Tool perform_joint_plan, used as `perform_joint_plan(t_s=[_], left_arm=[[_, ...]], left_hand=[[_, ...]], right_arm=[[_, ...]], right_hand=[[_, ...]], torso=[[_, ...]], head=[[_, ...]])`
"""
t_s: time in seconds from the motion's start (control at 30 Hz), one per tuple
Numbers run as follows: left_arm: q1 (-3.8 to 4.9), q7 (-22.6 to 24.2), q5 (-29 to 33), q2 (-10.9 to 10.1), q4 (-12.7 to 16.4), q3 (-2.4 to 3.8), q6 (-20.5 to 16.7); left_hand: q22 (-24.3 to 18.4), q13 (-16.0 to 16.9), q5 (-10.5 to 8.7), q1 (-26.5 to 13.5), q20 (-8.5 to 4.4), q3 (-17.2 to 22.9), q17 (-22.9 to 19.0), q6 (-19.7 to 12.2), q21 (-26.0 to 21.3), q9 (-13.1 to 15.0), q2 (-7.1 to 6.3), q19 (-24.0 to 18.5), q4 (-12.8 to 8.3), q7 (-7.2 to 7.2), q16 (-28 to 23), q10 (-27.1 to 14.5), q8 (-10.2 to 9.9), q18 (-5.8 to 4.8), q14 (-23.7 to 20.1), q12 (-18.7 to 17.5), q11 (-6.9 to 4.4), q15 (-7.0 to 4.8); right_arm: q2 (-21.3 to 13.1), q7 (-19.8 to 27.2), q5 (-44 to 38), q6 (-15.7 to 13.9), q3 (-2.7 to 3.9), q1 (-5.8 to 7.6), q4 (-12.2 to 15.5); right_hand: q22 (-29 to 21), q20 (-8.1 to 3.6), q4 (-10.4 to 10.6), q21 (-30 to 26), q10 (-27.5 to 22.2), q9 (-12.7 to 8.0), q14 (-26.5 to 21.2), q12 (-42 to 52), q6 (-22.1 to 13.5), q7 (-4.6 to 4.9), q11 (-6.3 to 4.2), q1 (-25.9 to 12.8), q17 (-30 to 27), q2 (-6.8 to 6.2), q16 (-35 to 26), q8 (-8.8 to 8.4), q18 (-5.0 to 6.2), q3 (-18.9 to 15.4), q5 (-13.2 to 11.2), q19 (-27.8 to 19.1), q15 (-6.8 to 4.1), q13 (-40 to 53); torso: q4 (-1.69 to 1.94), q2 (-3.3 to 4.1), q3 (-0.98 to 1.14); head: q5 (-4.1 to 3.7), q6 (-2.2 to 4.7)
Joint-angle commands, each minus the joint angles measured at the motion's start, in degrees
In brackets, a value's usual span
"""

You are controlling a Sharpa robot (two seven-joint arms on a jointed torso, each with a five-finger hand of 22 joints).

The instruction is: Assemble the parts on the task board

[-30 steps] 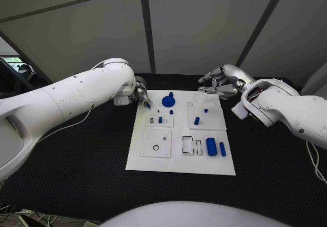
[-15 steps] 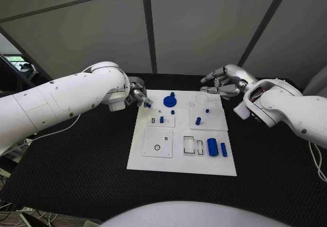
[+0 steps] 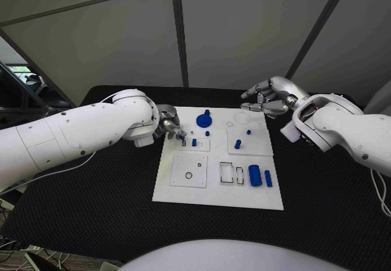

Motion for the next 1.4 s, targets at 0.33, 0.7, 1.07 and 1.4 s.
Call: perform_joint_plan(t_s=[0.33,0.7,1.07,1.4], left_arm=[[-0.79,-0.97,-1.45,0.85,0.19,-0.31,0.0],[-0.84,-1.3,-1.64,1.22,0.09,-0.35,2.0],[-0.86,-1.46,-3.31,1.07,0.1,-0.35,2.44],[-0.87,-1.76,-3.98,0.9,-0.27,-0.35,0.89]], left_hand=[[0.27,0.19,0.36,-0.79,-0.11,5.81,11.16,0.04,0.38,0.08,0.08,0.64,-5.21,-0.36,0.41,1.47,0.36,-0.75,4.44,0.31,-0.87,-0.55],[0.31,0.24,0.51,-0.96,-0.16,6.28,11.25,0.06,0.38,0.13,-0.11,0.69,-5.49,-0.39,0.47,1.63,0.47,-0.76,4.49,0.32,-0.92,-0.6],[0.62,0.6,0.77,-1.26,-0.23,7.14,11.52,0.17,0.61,0.26,-0.51,0.93,-6.05,-0.46,0.63,2.09,0.75,-0.84,4.6,0.55,-0.99,-0.65],[0.91,0.45,0.86,-1.43,-0.28,7.73,11.71,0.23,0.86,0.33,-0.62,1.15,-6.3,-0.51,0.75,2.23,0.92,-0.91,4.69,0.47,-1.05,-0.7]], right_arm=[[0.06,0.13,-0.11,0.32,0.04,0.08,0.02],[0.1,0.13,-0.11,0.41,0.04,0.08,-0.04],[0.15,0.15,-0.11,0.56,0.04,0.08,-0.11],[0.23,0.2,-0.11,0.62,0.04,0.07,-0.17]], right_hand=[[-0.06,-0.18,0.19,-0.33,-0.15,-0.09,2.57,-0.17,0.33,-0.11,0.0,0.1,0.83,0.49,-0.36,0.36,0.6,0.2,0.32,-0.24,-0.36,0.06],[-0.06,-0.18,0.19,-0.33,-0.15,-0.09,2.57,-0.17,0.33,-0.11,0.0,0.1,0.83,0.49,-0.36,0.36,0.6,0.2,0.32,-0.24,-0.36,0.06],[-0.01,-0.19,0.19,-0.31,-0.13,-0.09,2.58,-0.15,0.34,-0.11,0.0,0.14,0.83,0.5,-0.37,0.38,0.59,0.23,0.4,-0.2,-0.37,0.08],[-0.01,-0.19,0.19,-0.31,-0.13,-0.09,2.58,-0.15,0.34,-0.11,0.0,0.14,0.83,0.5,-0.37,0.38,0.59,0.23,0.4,-0.2,-0.37,0.08]], torso=[[-0.11,0.08,0.08],[-0.06,0.04,0.06],[-0.01,0.05,0.05],[-0.05,0.09,0.08]], head=[[-0.13,-0.22],[-0.25,-0.53],[-0.2,-0.55],[-0.07,-0.62]])
